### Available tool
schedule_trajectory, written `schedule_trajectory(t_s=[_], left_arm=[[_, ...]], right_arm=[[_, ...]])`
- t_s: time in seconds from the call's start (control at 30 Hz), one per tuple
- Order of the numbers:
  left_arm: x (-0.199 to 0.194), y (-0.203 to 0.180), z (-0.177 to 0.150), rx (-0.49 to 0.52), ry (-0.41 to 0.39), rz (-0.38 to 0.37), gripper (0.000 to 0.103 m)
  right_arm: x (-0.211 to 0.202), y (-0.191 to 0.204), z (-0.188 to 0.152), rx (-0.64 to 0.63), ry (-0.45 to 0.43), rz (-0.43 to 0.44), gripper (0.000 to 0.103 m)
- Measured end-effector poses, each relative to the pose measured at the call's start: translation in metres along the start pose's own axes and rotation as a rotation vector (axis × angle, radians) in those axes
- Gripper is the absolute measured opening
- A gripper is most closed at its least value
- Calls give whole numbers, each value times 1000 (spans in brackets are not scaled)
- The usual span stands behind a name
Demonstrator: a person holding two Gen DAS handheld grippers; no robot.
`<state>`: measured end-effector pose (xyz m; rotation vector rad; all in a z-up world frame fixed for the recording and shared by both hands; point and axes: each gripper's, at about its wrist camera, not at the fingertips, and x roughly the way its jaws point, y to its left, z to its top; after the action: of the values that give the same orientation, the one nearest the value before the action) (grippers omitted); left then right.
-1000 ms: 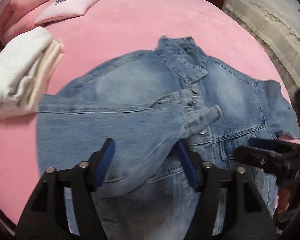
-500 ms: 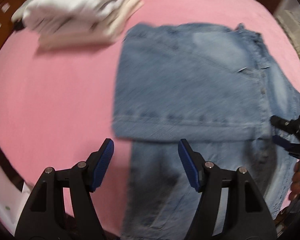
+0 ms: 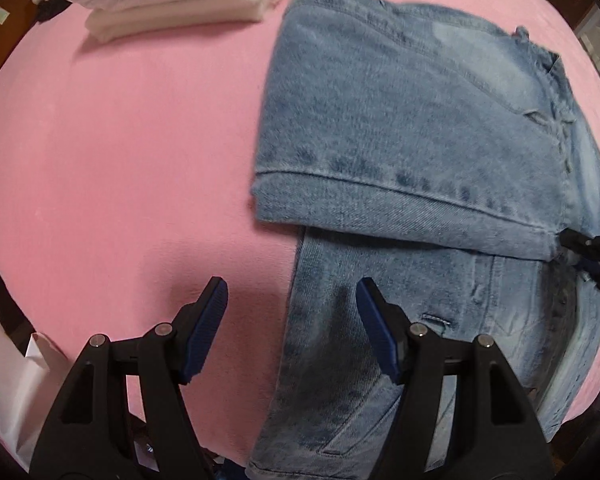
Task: Fold large clothes
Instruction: 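Grasp the jacket side edge with the left tool while the right tool grasps it nearer the collar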
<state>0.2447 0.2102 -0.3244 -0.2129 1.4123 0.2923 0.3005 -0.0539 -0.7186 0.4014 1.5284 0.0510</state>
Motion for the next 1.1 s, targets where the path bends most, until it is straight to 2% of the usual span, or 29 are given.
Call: schedule_trajectory(t_s=[0.03, 0.1, 0.2, 0.3, 0.4, 0.47, 0.57, 0.67, 0.77, 0.9, 1.1], left_arm=[[5, -2, 1, 9, 9, 11, 64], [11, -1, 1, 1, -3, 20, 64], [14, 5, 2, -49, -45, -40, 64], [18, 13, 8, -111, -91, -79, 63], [22, 17, 17, -145, -120, -77, 47], [24, 19, 23, -155, -125, -79, 46], [24, 18, 23, -166, -124, -76, 44], [20, 18, 22, -160, -141, -87, 33], [20, 14, 21, -141, -142, -119, 19], [20, 5, 21, -111, -142, -96, 15], [22, 7, 19, -135, -129, -116, 15]], right_arm=[[-4, 7, -2, -15, -6, 4, 17], [-10, 16, -4, -40, -30, 25, 10], [-35, 44, -4, -87, -42, 11, 10], [-73, 64, 5, -111, -109, 25, 9], [-114, 76, 33, -116, -190, 53, 8], [-144, 83, 44, -148, -248, 52, 8], [-202, 62, 51, -192, -343, 22, 8], [-248, 48, 56, -167, -421, 20, 8], [-276, 24, 61, -142, -462, -33, 8], [-283, -7, 54, -118, -435, -87, 8], [-237, -40, 25, -100, -328, -217, 8]])
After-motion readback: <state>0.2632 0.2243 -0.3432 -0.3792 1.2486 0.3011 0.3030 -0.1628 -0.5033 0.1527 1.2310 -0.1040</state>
